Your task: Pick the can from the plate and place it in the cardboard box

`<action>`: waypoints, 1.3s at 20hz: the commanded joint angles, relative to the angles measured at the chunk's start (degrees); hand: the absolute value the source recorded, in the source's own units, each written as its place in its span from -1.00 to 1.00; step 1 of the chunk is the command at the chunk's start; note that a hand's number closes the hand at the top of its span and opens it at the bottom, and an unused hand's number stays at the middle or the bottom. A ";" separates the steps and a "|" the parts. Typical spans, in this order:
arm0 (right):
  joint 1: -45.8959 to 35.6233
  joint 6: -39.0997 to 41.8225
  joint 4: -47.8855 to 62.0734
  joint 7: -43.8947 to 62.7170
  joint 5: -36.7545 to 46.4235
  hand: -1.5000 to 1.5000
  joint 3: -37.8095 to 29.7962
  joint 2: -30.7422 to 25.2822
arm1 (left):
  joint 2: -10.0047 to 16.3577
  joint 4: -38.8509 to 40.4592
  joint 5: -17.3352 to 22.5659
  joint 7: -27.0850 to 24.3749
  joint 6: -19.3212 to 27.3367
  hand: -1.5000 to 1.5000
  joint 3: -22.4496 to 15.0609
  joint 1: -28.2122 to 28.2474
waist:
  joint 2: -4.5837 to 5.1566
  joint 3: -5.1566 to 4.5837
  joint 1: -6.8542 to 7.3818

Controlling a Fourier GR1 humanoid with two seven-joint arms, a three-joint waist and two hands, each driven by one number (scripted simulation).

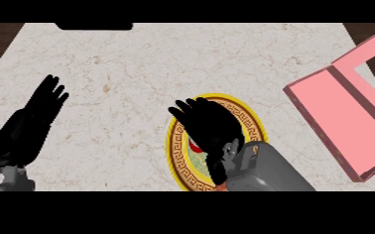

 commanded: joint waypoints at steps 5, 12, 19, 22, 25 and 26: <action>2.26 2.19 1.66 -2.92 4.85 -1.00 -0.30 1.37 | -0.09 3.41 -1.30 -0.06 -0.98 0.00 2.04 -3.13 | 0.01 -0.01 -0.21; 1.97 -0.57 5.59 -7.37 8.77 -1.00 -2.30 1.73 | -0.72 -3.77 -0.26 5.18 -0.60 0.00 2.29 -1.04 | -0.04 0.01 0.04; 1.89 -2.41 8.16 -7.63 9.76 1.00 -1.31 2.91 | -2.18 2.90 -2.47 -0.73 -3.20 0.00 2.38 -1.95 | 0.00 -0.01 -0.04; 4.88 -6.88 6.88 -15.71 13.03 1.00 0.89 1.23 | -2.73 0.52 -2.70 -0.80 -2.46 0.00 2.56 0.00 | -0.02 0.00 0.00; 1.08 -3.09 7.33 -16.69 12.48 1.00 -3.04 1.98 | -3.72 -1.28 -2.34 0.15 -3.03 0.00 2.02 1.54 | -0.02 0.00 0.04; 0.00 -9.16 13.66 -21.45 15.03 1.00 -2.36 0.68 | -2.82 0.97 -2.33 1.16 -2.59 0.00 2.61 -2.04 | 0.06 0.00 0.07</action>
